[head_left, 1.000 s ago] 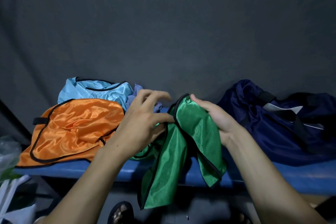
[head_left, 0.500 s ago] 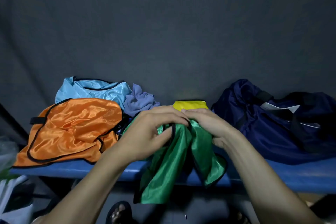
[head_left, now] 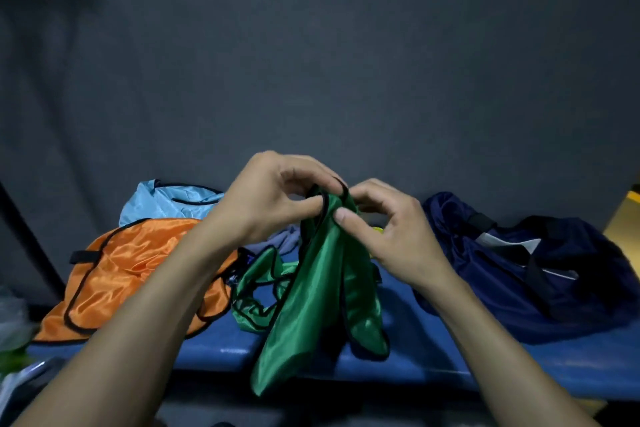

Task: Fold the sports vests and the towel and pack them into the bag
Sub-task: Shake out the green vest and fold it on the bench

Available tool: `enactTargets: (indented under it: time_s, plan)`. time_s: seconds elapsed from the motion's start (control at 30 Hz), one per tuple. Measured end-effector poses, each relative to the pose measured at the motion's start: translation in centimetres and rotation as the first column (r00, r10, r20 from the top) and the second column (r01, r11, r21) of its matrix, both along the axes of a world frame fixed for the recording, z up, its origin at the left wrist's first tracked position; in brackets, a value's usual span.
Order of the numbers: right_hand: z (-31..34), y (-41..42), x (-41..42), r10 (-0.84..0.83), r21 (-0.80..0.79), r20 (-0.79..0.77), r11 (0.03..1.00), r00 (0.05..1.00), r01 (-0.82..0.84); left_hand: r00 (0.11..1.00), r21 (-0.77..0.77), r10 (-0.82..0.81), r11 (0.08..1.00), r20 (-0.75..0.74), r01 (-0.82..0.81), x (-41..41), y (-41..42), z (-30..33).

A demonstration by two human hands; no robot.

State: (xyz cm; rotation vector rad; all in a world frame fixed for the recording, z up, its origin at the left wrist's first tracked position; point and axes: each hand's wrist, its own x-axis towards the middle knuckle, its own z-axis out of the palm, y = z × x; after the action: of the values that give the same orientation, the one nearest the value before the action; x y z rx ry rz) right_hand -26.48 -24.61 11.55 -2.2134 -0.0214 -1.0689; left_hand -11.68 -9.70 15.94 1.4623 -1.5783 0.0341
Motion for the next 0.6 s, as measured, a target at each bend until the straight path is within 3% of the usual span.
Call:
enactTargets:
  time_s: [0.1,0.2,0.3,0.37,0.43,0.5,0.6]
  plan:
    - [3.9,0.8,-0.5,0.080,0.038,0.033,0.996,0.996,-0.082,0.993,0.048,-0.004,0.999,0.117,-0.002,-0.4,1.2,5.1]
    - [8.0,1.5,-1.2,0.236,0.187,0.031,0.953,0.971,-0.238,0.965,0.054,0.017,0.998,0.261,-0.032,-1.1,2.6,9.7]
    - [12.0,2.2,-2.2,0.436,0.469,0.027,0.789,0.900,-0.396,0.956,0.066,0.007,0.997,0.293,-0.028,-2.1,4.1,13.5]
    - [14.0,2.3,-2.6,0.505,0.553,-0.005,0.720,0.863,-0.419,0.963,0.105,-0.005,0.994,0.270,-0.024,-2.8,4.9,15.3]
    - [15.0,2.6,-2.9,0.457,0.493,-0.060,0.787,0.887,-0.372,0.956,0.114,0.044,0.990,0.289,-0.080,-3.5,5.3,16.5]
    - [15.4,2.9,-3.2,0.337,0.356,-0.100,0.891,0.936,-0.283,0.926,0.097,0.136,0.979,0.352,-0.181,-4.0,5.2,17.2]
    - [15.4,3.2,-3.7,0.173,0.173,-0.102,0.973,0.980,-0.154,0.874,0.081,0.227,0.954,0.430,-0.288,-5.2,5.1,17.8]
